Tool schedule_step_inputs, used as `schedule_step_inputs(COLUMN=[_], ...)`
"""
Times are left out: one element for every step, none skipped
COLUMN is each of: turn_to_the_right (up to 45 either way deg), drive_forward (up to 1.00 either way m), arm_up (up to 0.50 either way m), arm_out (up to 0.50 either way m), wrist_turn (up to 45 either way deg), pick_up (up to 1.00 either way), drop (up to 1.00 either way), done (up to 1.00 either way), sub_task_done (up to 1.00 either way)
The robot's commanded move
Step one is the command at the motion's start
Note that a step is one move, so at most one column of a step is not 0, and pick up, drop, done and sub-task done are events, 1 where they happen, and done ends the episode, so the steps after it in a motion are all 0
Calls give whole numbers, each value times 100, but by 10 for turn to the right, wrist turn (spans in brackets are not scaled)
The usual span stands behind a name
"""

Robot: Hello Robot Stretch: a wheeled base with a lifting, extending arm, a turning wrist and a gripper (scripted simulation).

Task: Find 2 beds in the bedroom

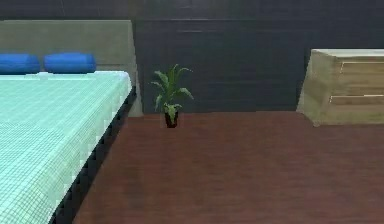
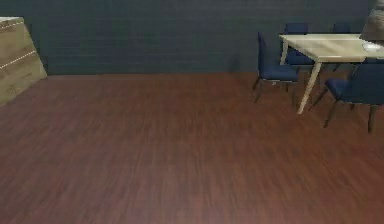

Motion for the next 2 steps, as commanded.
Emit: schedule_step_inputs(turn_to_the_right=[-450, 0], drive_forward=[0, 0], arm_up=[0, 0], arm_out=[0, 0], wrist_turn=[0, 0], pick_up=[0, 0], drop=[0, 0], done=[0, 100], sub_task_done=[0, 0])
